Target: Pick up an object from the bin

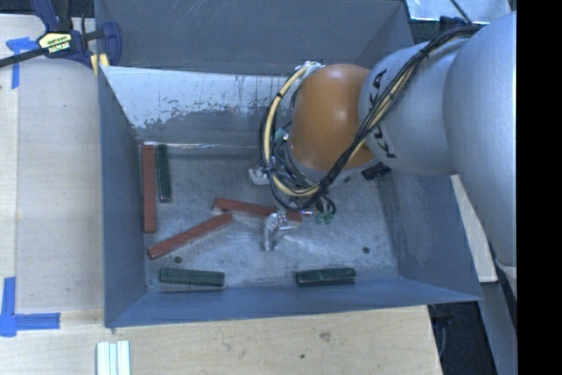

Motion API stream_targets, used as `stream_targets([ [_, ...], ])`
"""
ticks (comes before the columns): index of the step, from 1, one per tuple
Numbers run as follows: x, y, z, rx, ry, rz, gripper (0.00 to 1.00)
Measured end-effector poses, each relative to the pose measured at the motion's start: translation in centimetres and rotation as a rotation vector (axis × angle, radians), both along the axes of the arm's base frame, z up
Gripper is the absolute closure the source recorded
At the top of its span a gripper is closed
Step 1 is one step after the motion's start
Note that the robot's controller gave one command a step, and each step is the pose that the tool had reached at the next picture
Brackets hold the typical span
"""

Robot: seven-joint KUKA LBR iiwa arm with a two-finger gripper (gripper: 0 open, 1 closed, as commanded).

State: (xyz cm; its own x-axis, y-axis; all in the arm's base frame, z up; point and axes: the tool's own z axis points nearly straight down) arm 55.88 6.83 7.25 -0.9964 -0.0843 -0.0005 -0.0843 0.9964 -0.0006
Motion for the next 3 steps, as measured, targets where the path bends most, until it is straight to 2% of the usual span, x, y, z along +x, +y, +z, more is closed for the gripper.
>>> stream_targets([
  [1,-0.71,-0.45,0.68,0.009,-0.035,-0.199,1.0],
  [2,-0.71,-0.45,0.68,0.009,-0.035,-0.199,1.0],
  [3,-1.01,-0.49,1.08,0.006,-0.021,-0.198,1.0],
])
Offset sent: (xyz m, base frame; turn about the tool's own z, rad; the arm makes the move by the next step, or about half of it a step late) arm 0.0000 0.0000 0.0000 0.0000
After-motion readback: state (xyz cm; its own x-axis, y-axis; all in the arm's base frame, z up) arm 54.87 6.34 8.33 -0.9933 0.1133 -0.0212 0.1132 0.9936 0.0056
